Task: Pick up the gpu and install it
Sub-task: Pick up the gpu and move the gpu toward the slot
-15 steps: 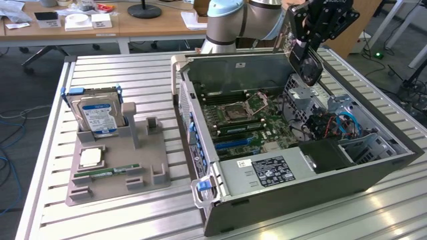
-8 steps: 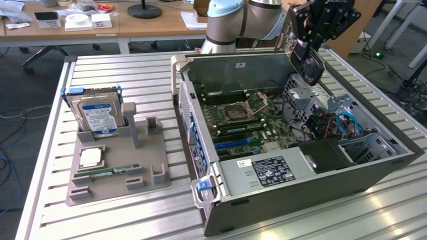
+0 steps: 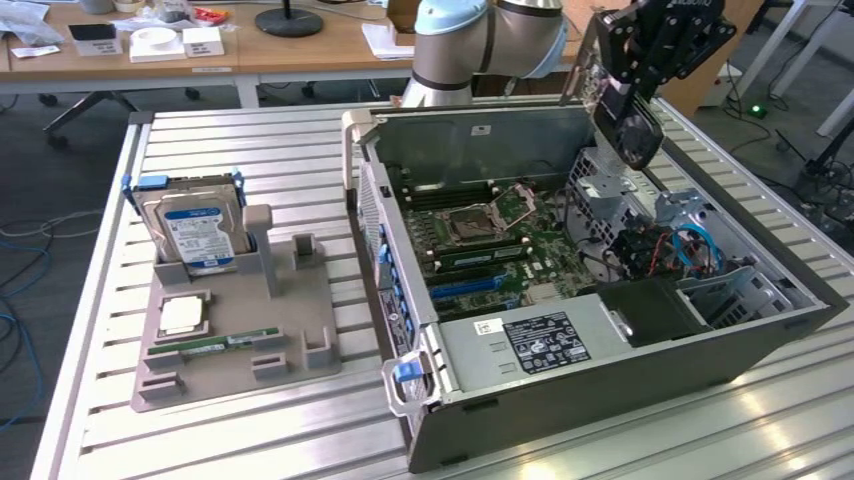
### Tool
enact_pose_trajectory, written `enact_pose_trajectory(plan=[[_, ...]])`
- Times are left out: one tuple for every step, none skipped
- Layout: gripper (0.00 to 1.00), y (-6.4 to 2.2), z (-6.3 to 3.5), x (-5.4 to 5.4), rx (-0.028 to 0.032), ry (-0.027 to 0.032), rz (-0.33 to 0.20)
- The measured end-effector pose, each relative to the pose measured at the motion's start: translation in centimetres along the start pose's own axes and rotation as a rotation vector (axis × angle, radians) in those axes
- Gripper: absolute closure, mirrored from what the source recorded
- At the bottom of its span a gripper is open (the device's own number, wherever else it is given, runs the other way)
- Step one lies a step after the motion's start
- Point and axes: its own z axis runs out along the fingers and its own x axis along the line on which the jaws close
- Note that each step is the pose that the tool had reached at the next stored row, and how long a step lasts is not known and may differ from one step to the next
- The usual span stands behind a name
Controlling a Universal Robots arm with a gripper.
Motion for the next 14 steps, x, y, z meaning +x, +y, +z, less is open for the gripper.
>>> enact_pose_trajectory(plan=[[0.73,0.02,0.00,-0.2,0.0000,0.0000,0.000],[0.73,0.03,0.01,-0.5,0.0000,0.0000,0.000],[0.73,0.05,0.02,-0.7,0.0000,0.0000,0.000],[0.73,0.07,0.02,-0.9,0.0001,0.0000,0.000],[0.73,0.08,0.03,-1.1,0.0000,0.0000,0.000],[0.73,0.10,0.04,-1.3,0.0000,0.0000,0.000],[0.73,0.11,0.04,-1.4,0.0000,0.0000,0.000],[0.73,0.12,0.04,-1.6,0.0001,0.0000,0.000],[0.73,0.13,0.05,-1.7,0.0000,0.0000,0.000],[0.73,0.14,0.05,-1.8,0.0000,0.0000,0.000],[0.73,0.14,0.05,-1.8,0.0000,0.0000,0.000],[0.73,0.14,0.05,-1.8,0.0000,0.0000,0.000],[0.73,0.14,0.05,-1.8,0.0001,0.0000,0.000],[0.73,0.14,0.05,-1.8,0.0001,0.0000,0.000]])
